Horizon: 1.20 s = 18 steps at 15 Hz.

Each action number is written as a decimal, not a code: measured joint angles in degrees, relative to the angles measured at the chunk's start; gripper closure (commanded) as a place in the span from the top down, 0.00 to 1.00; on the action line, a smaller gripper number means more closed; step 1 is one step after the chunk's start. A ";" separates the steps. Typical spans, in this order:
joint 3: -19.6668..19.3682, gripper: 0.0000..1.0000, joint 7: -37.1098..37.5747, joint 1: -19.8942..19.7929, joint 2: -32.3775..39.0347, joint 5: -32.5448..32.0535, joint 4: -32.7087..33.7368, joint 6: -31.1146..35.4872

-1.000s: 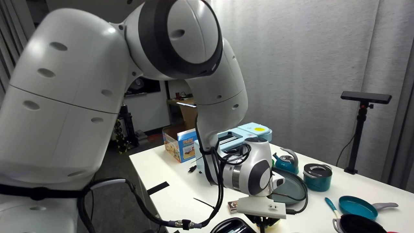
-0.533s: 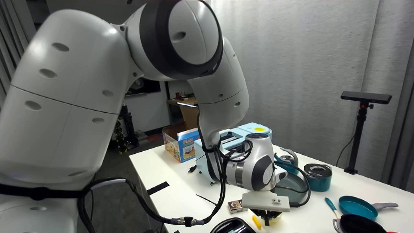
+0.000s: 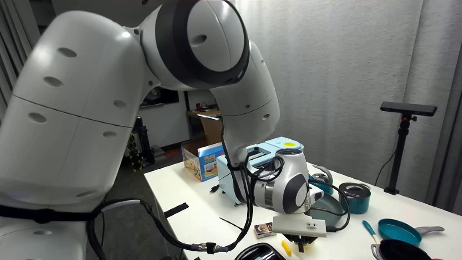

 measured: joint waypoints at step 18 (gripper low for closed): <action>-3.85 0.00 2.14 2.68 2.06 0.01 -0.46 7.21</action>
